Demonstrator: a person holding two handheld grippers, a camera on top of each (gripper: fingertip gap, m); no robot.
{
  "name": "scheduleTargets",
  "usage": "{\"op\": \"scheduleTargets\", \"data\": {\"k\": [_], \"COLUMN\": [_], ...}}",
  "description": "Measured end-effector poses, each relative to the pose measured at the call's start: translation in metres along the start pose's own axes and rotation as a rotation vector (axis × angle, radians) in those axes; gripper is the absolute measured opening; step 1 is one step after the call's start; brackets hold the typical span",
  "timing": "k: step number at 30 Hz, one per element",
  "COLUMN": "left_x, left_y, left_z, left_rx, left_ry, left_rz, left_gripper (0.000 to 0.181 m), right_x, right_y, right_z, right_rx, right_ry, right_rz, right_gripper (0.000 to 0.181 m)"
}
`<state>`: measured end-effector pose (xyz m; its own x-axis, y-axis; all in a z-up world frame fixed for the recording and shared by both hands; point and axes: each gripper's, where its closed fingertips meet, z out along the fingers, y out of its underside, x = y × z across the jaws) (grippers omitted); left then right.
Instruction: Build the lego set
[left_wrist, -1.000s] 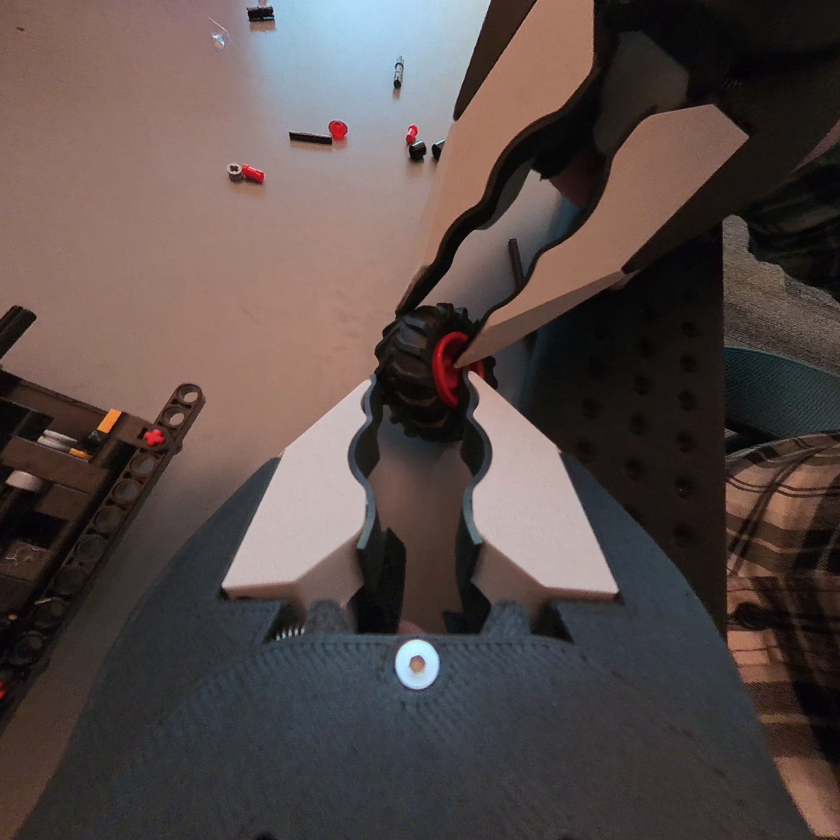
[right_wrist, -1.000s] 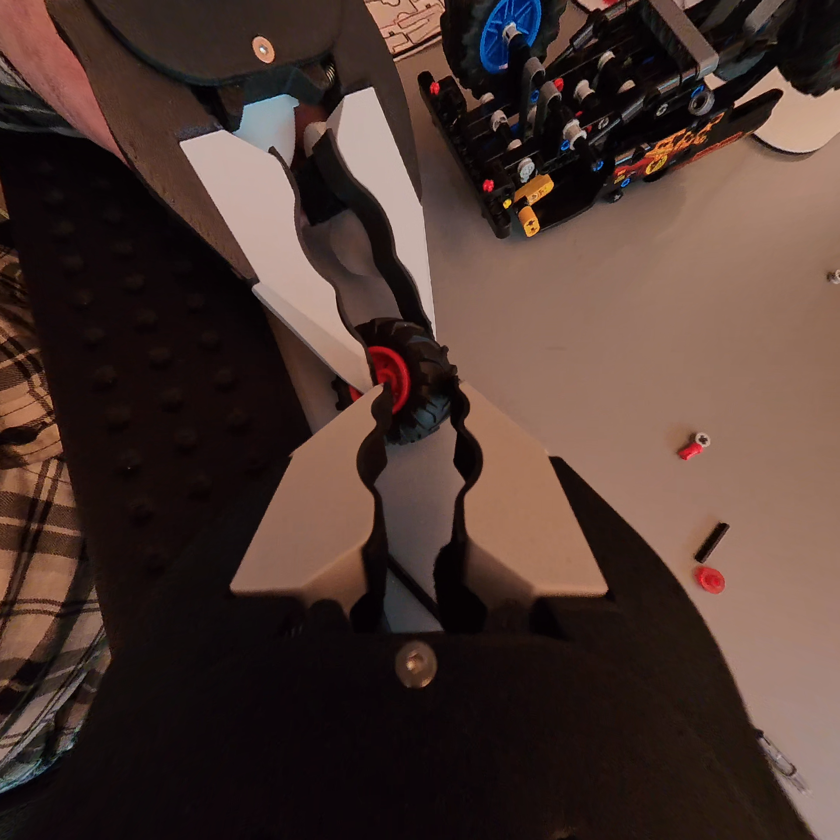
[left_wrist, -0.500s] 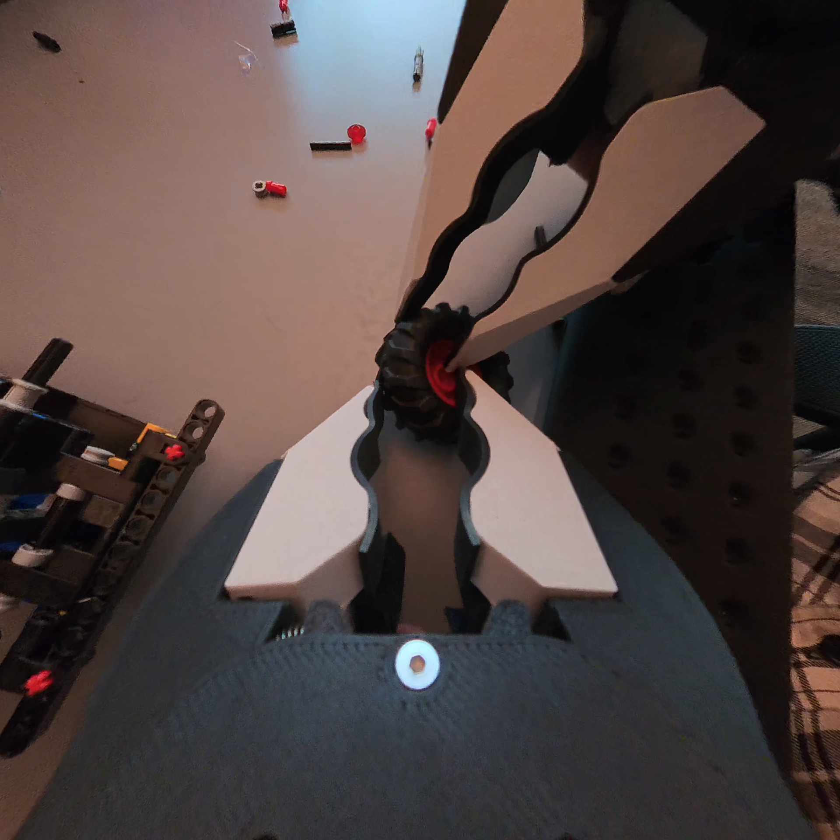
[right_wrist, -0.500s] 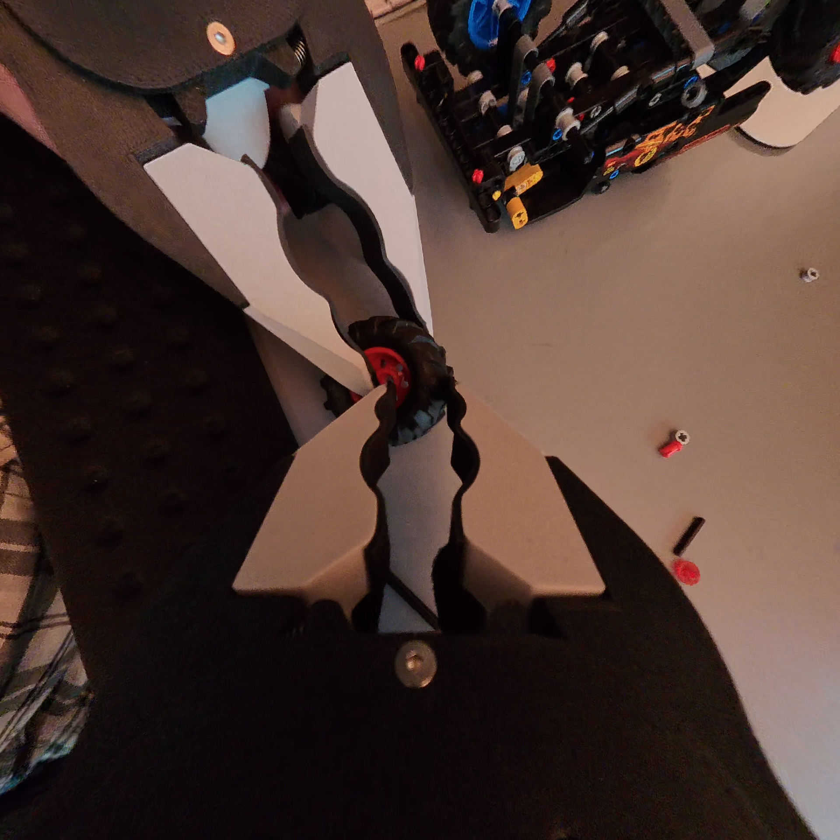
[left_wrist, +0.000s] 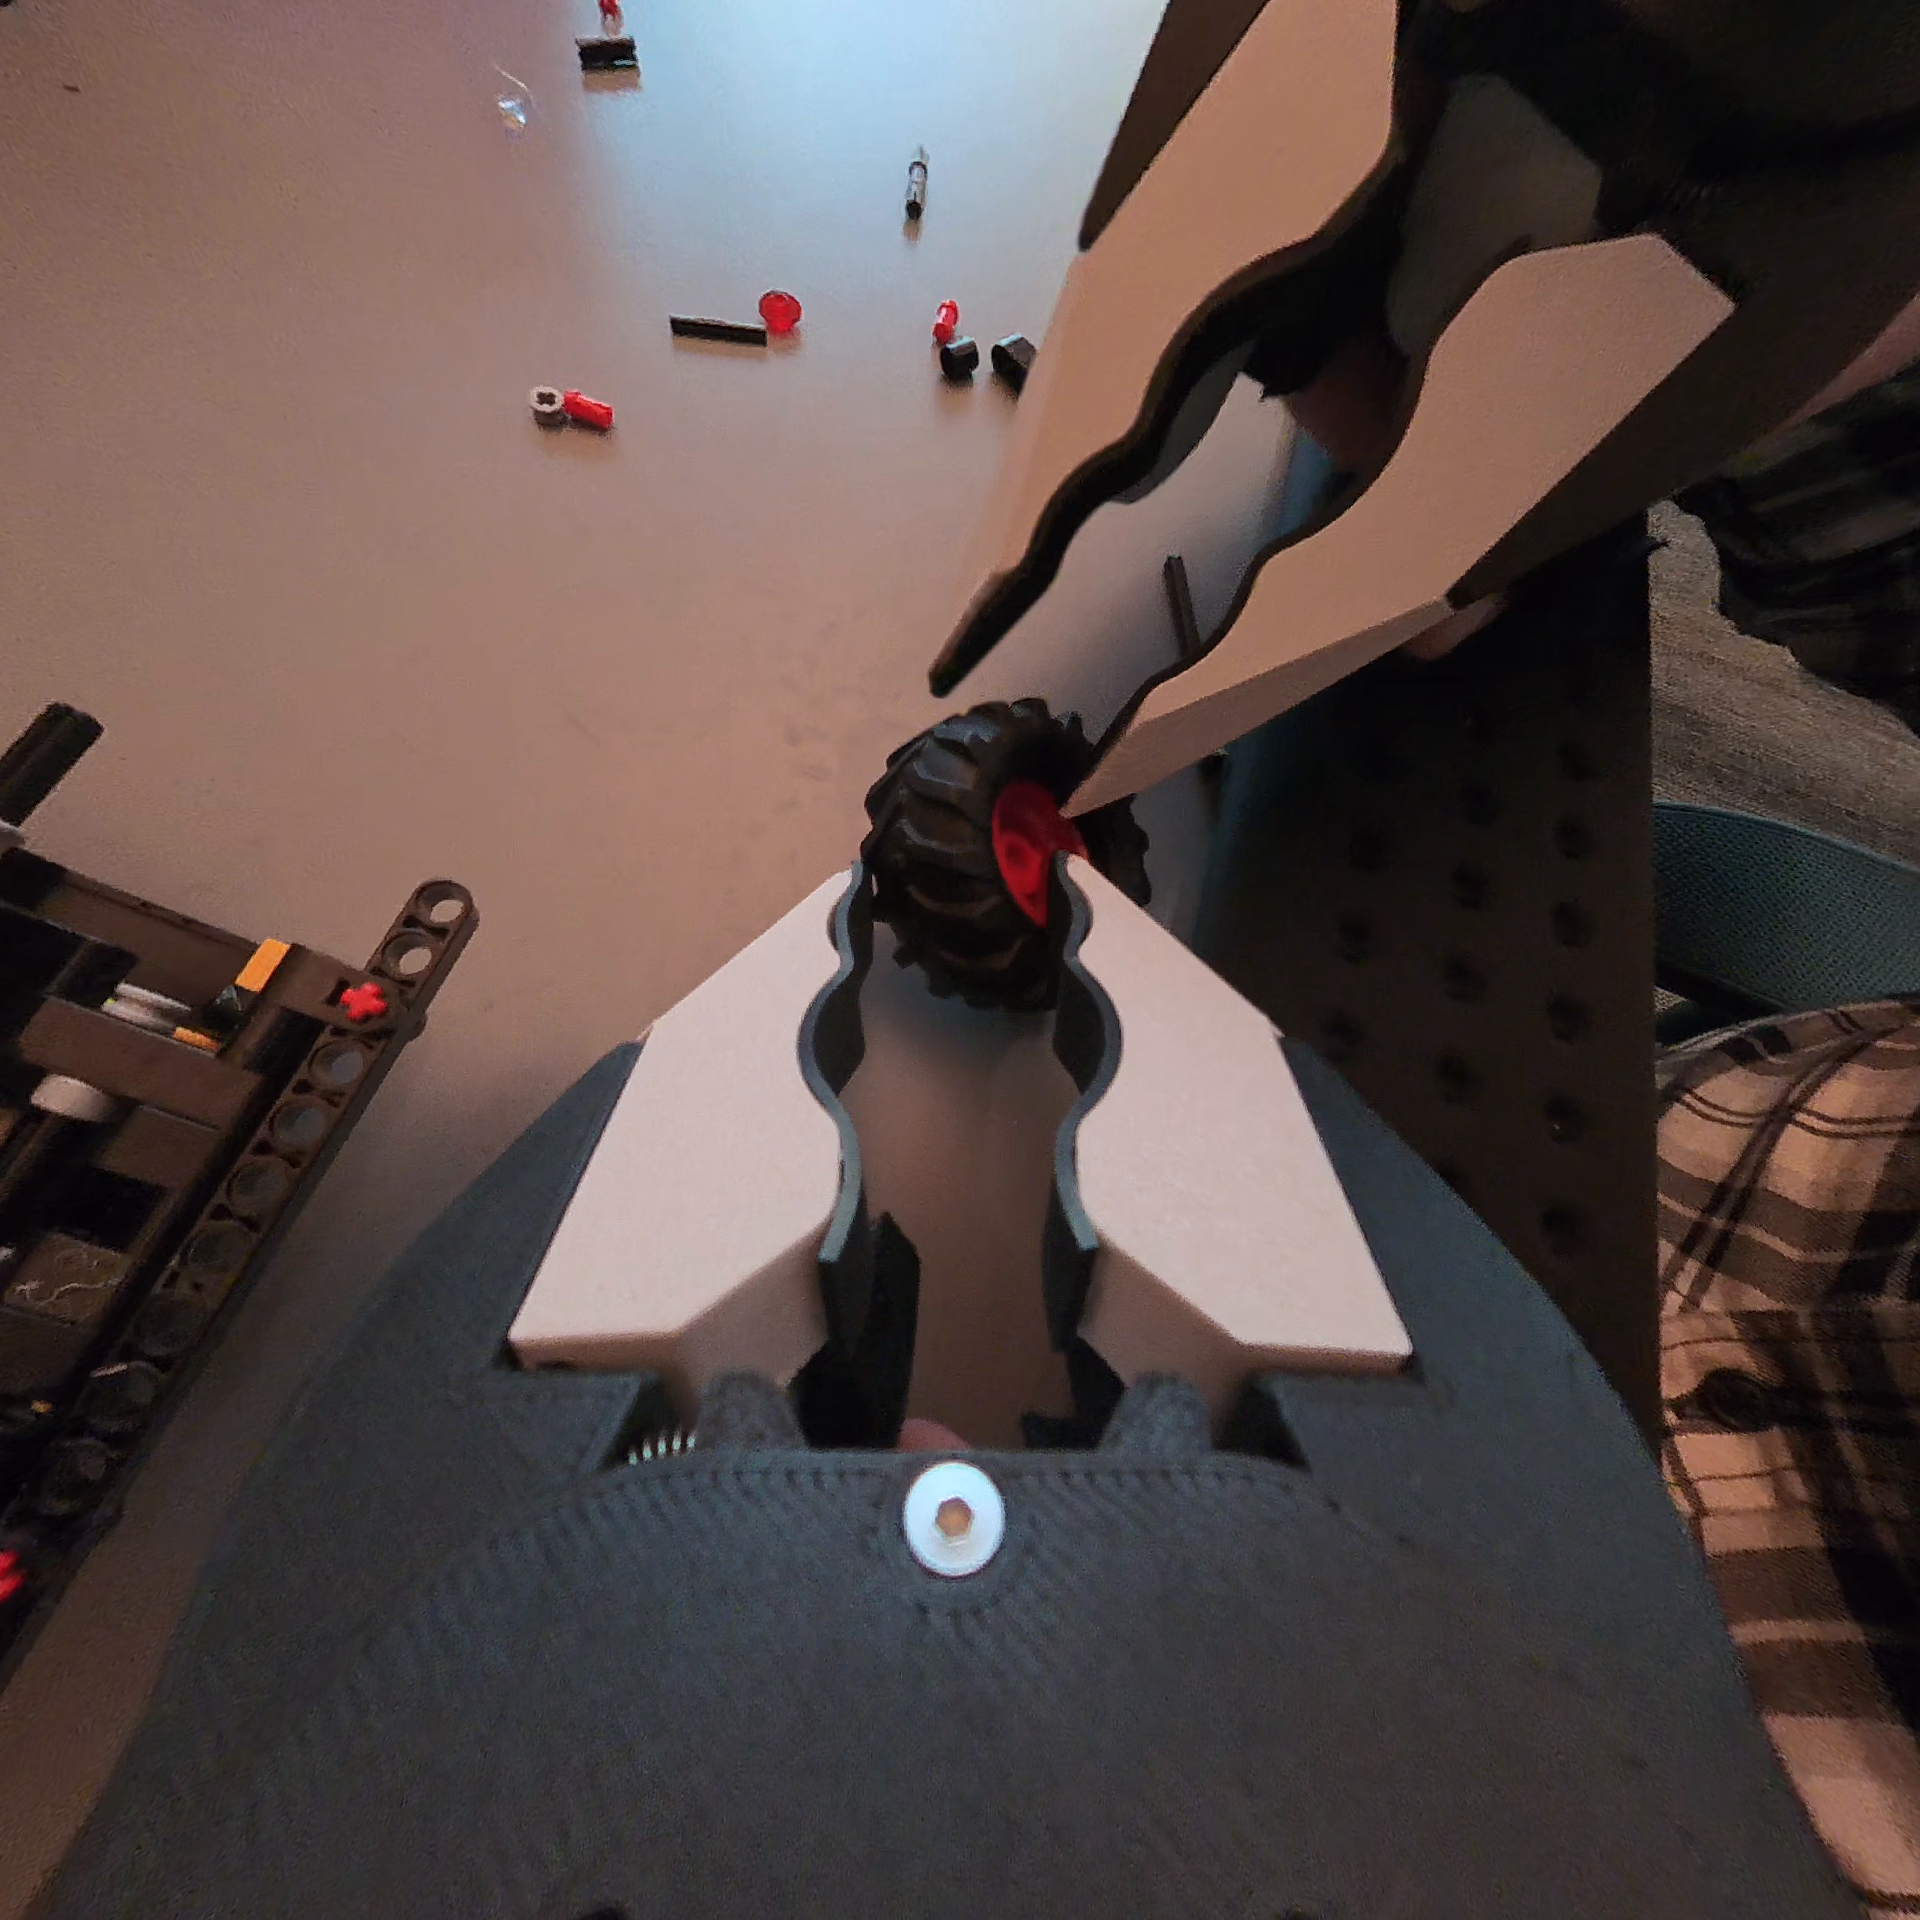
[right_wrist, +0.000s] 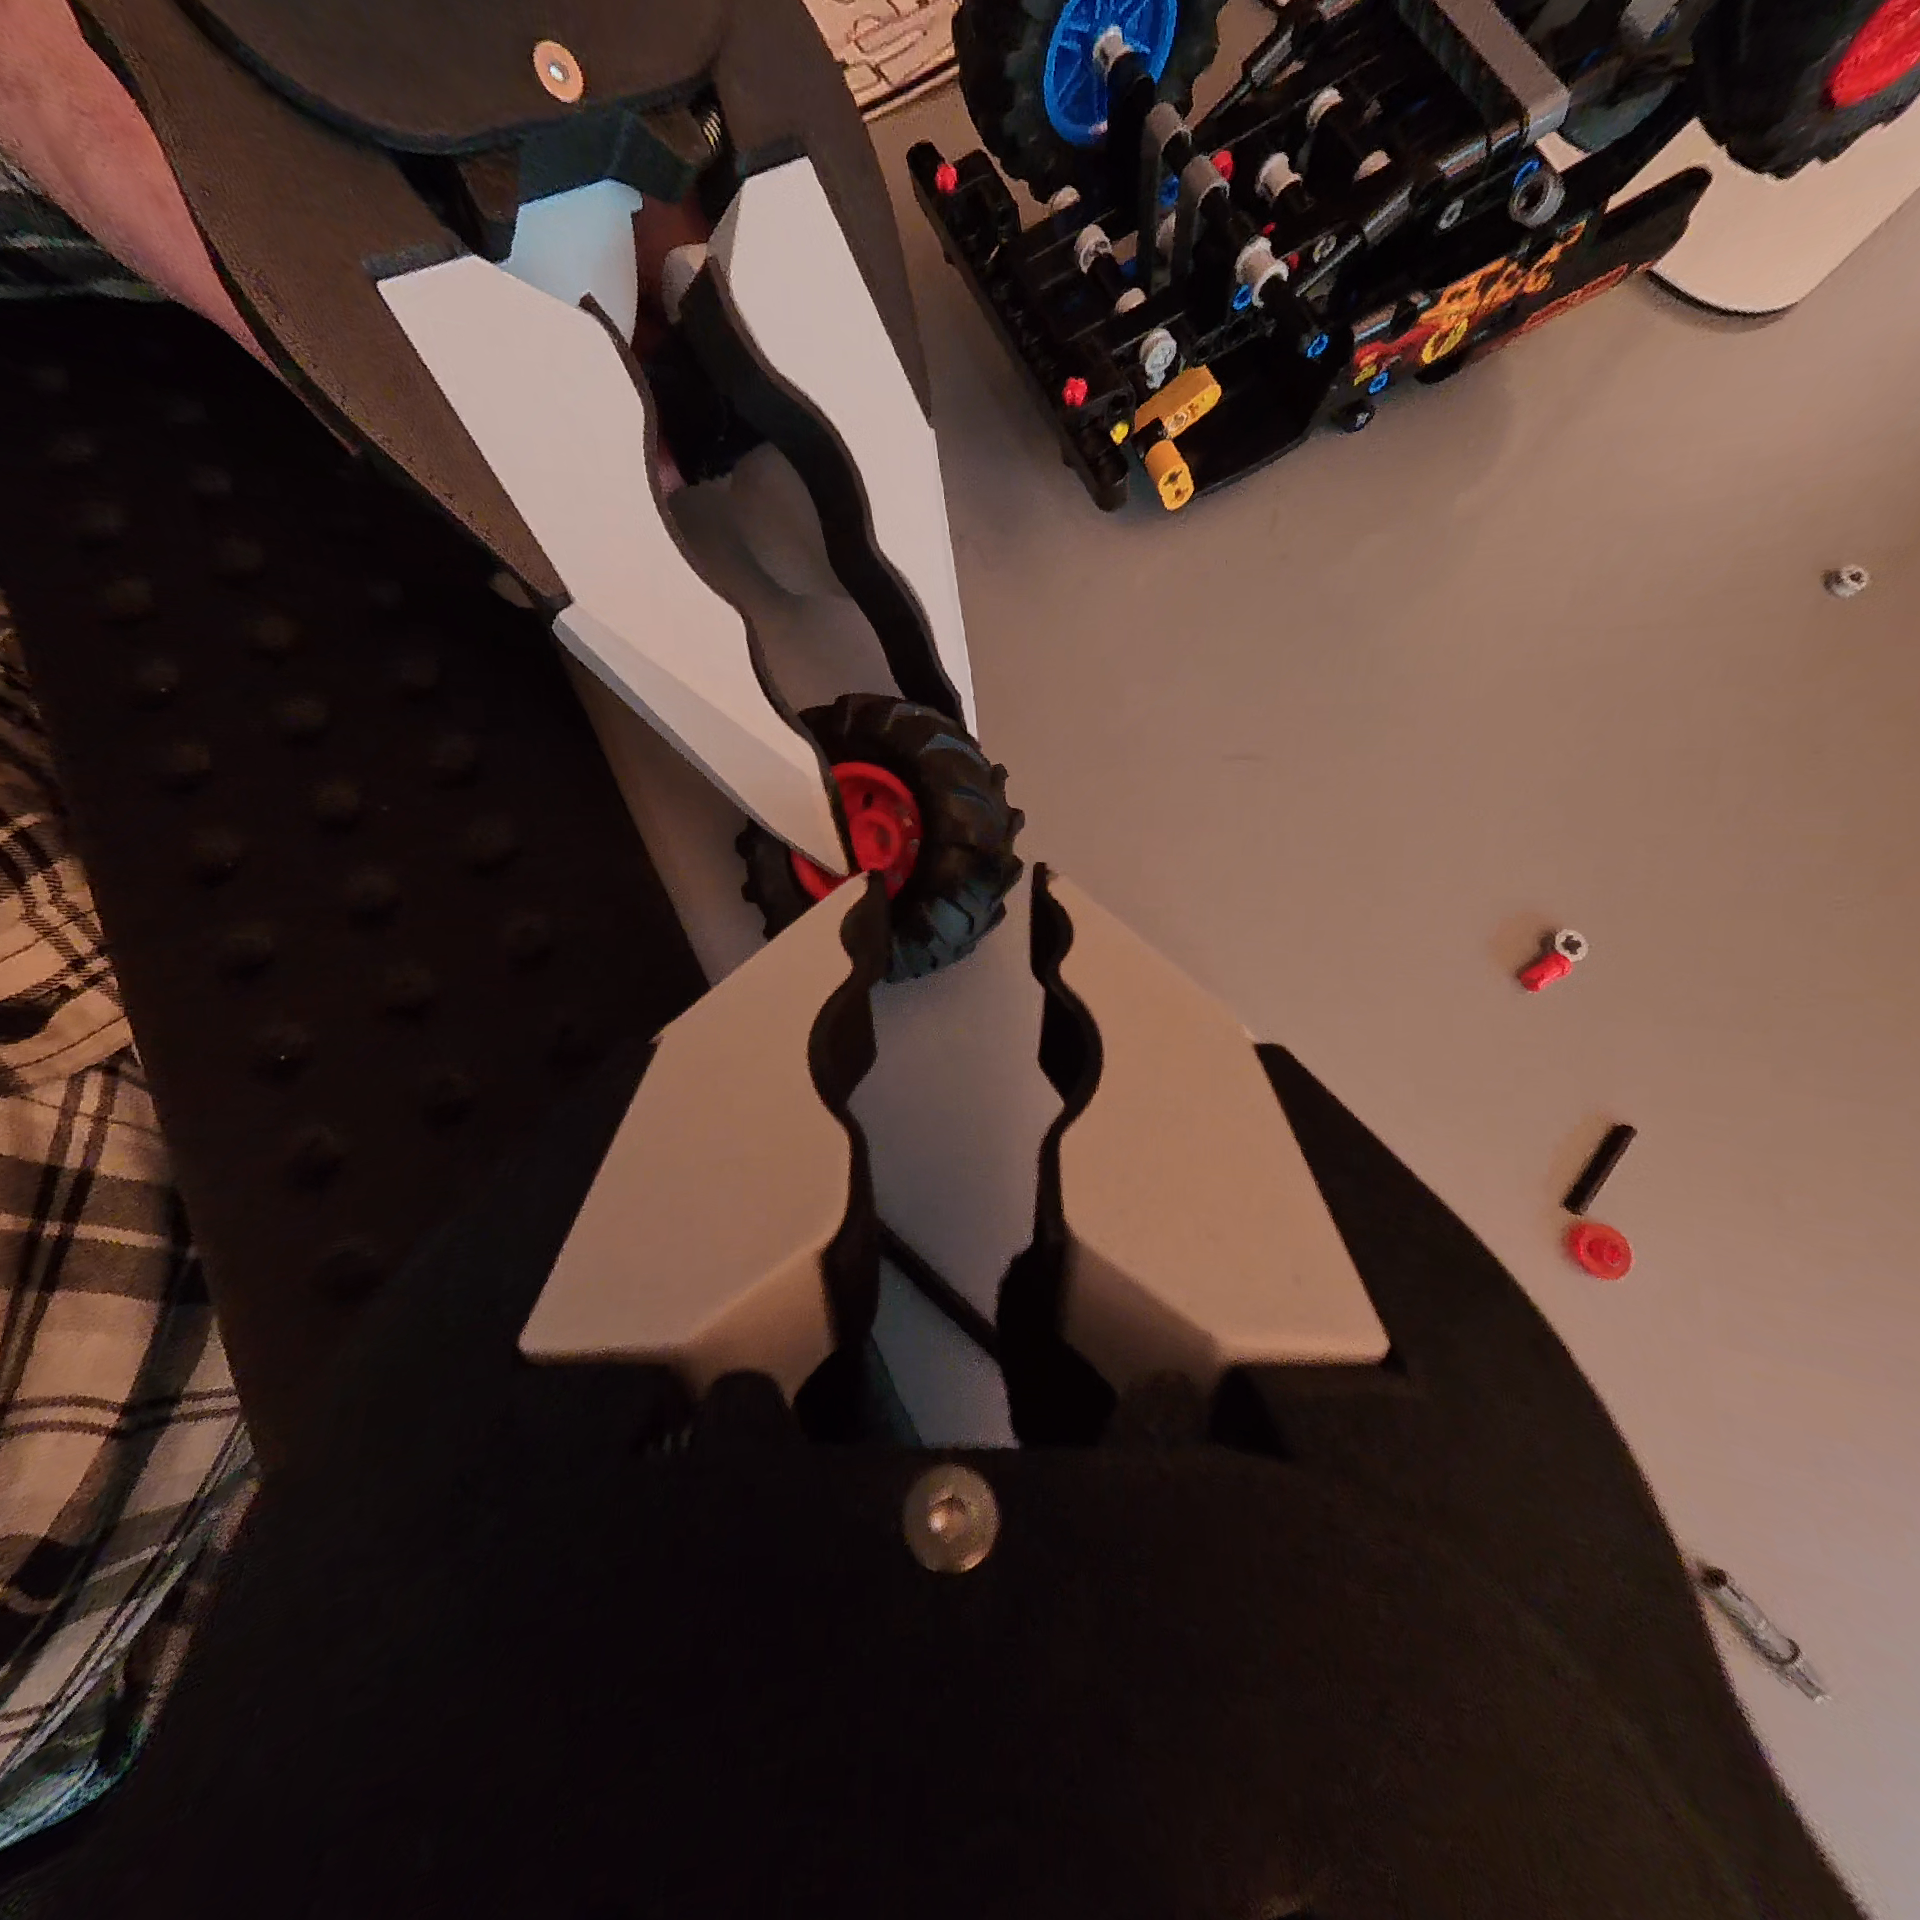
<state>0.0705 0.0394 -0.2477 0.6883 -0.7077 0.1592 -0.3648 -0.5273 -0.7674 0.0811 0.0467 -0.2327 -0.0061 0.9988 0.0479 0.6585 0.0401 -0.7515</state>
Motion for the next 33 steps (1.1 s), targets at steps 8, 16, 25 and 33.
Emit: {"op": "scheduleTargets", "data": {"k": [8,16,25,33], "left_x": [-0.002,-0.005,-0.011,-0.010], "left_y": [-0.001,-0.001,-0.002,0.001], "left_z": [0.004,0.006,0.005,0.004], "left_rx": [-0.036,-0.068,-0.017,-0.034], "left_ry": [-0.038,-0.044,-0.026,-0.046], "left_rz": [-0.011,-0.012,-0.107,-0.072], "left_gripper": [0.032,0.031,0.033,0.032], "right_x": [0.005,0.010,0.011,0.022], "right_y": [0.010,0.014,0.007,0.012], "right_z": [0.002,0.006,0.011,0.007], "right_rx": [-0.020,-0.053,0.034,-0.030], "right_ry": [-0.023,-0.070,-0.156,-0.079], "right_rz": [0.001,-0.028,-0.013,0.033], "right_gripper": [0.013,0.011,0.013,0.000]}}
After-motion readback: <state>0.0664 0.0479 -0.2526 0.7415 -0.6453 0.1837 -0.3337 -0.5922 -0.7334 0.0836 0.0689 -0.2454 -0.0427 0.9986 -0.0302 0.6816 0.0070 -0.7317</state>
